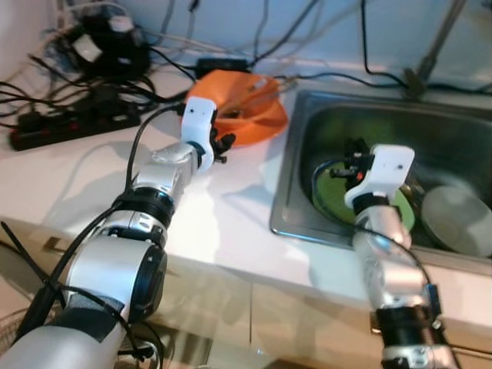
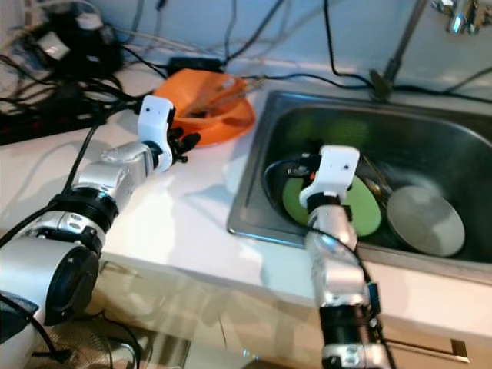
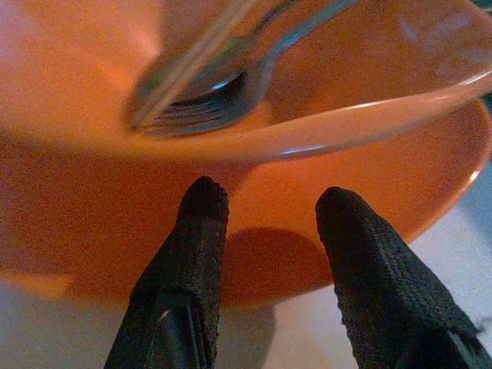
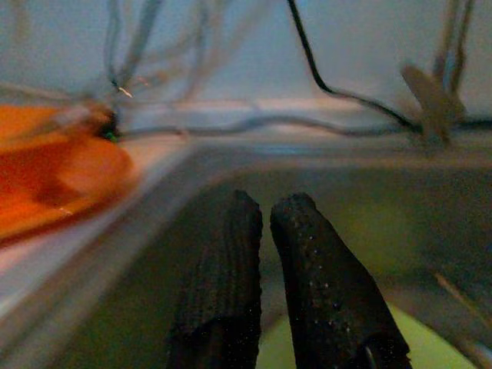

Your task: Kitchen organization

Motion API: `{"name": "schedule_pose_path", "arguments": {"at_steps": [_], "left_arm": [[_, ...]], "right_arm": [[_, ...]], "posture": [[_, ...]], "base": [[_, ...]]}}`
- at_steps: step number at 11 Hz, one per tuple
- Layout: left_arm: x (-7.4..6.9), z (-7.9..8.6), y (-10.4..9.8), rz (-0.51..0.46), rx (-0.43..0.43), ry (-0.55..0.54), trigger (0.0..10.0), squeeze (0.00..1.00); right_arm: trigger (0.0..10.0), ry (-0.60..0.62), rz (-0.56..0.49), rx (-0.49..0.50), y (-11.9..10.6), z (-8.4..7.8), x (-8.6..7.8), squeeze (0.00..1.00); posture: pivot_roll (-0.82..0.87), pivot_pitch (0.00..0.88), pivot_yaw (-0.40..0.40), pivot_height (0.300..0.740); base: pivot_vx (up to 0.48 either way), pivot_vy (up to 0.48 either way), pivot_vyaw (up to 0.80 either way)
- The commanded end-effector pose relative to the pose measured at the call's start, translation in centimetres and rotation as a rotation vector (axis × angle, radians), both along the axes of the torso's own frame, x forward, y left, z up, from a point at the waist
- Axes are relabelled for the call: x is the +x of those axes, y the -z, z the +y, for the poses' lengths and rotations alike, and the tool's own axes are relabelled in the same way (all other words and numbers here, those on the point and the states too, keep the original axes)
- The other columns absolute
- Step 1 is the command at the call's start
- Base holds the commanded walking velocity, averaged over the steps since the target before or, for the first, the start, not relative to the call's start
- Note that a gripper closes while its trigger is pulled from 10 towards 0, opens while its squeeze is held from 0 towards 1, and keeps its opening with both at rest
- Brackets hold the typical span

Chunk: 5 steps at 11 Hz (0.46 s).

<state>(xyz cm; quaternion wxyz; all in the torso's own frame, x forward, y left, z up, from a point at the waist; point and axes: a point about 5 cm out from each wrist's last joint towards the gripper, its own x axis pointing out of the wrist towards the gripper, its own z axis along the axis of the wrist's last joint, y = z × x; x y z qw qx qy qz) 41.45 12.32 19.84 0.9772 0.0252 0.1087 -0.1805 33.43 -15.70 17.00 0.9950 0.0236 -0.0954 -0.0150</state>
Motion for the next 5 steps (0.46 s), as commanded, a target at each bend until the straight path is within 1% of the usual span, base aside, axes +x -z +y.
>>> {"name": "schedule_pose_path", "arguments": {"at_steps": [1,3,4,5], "left_arm": [[0.0,-0.4,0.0,0.007,0.003,0.014,10.0,0.00],[0.1,-0.5,-0.1,0.005,-0.006,0.019,10.0,0.00],[0.0,-0.8,0.0,0.007,-0.011,0.024,10.0,0.00],[0.0,-0.8,0.0,0.008,-0.009,0.025,10.0,0.00]], "right_arm": [[10.0,0.001,-0.015,-0.001,-1.7,0.0,0.3,0.00],[10.0,-0.009,0.007,-0.019,-2.9,-0.1,0.8,0.00],[10.0,-0.026,0.015,-0.025,-4.4,-0.4,1.3,0.00],[10.0,-0.037,0.019,-0.034,-4.5,-0.3,1.4,0.00]], "posture": [[0.02,0.103,0.050,0.740],[0.02,0.100,0.045,0.740],[0.01,0.093,0.040,0.740],[0.01,0.092,0.039,0.740]], "base": [[0.000,0.000,0.00],[0.000,0.000,0.00],[0.000,0.000,0.00],[0.000,0.000,0.00]]}}
